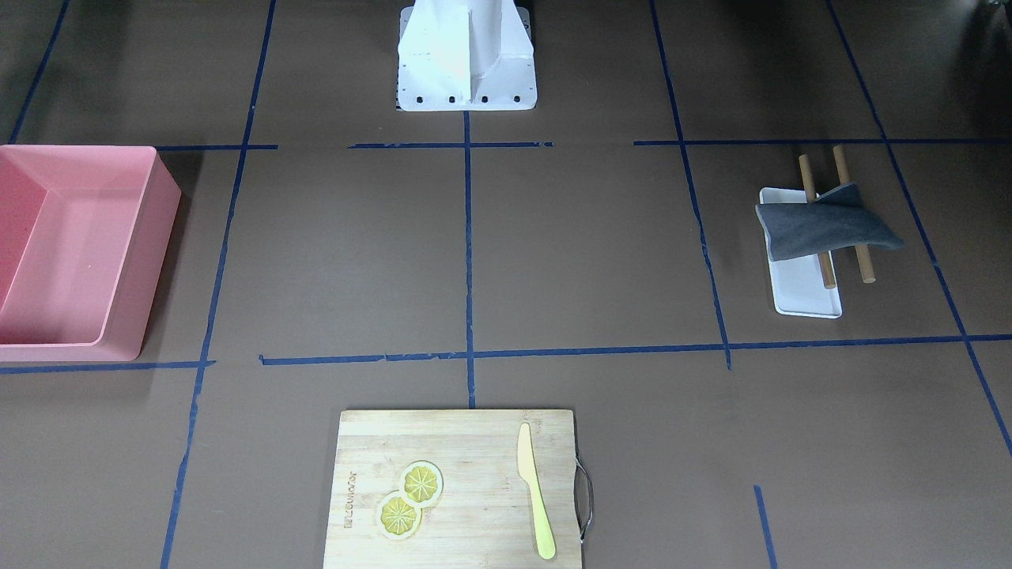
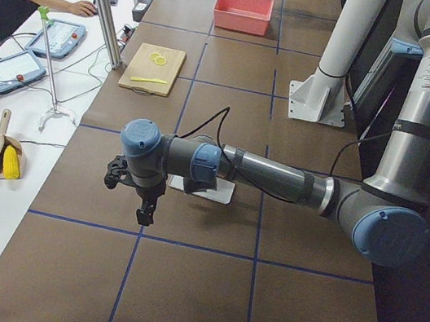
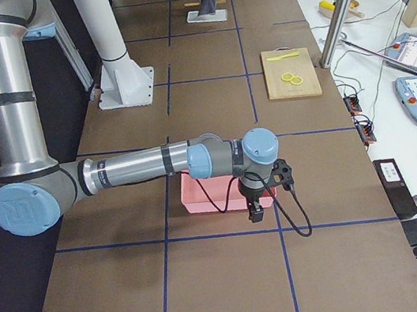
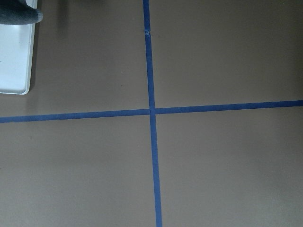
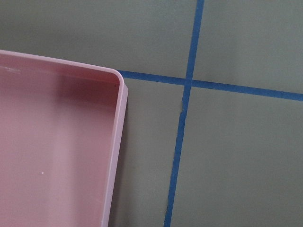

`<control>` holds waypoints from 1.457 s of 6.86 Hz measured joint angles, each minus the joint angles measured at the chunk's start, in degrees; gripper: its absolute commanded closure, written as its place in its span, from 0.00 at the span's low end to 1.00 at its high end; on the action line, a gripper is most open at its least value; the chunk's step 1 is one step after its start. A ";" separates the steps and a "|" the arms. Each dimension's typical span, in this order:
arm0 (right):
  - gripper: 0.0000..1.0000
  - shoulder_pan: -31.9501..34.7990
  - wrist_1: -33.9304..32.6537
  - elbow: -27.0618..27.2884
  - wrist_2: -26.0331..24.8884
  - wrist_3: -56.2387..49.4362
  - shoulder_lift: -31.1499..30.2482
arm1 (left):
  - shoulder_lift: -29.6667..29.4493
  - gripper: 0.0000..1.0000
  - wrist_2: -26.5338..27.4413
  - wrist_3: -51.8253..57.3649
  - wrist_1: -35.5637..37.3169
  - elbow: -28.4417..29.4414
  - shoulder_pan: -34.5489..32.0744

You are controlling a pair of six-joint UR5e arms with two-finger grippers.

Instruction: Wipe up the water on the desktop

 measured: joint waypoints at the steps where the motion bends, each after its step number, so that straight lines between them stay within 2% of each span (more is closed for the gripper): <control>1: 0.00 0.02 0.02 0.19 0.01 0.04 0.13 | 0.71 0.00 0.13 -0.08 -0.17 -0.21 0.00; 3: 0.00 0.06 0.94 1.34 0.05 0.23 -0.05 | 2.20 0.00 0.06 -0.14 -0.96 -0.55 0.15; 6: 0.00 -0.01 8.41 0.90 0.14 0.77 -2.18 | 2.34 0.00 -0.01 0.08 -1.67 -0.53 0.26; 10: 0.00 -0.20 9.30 0.64 0.21 0.80 -2.39 | 2.59 0.00 -0.09 -0.09 -2.39 -0.67 0.34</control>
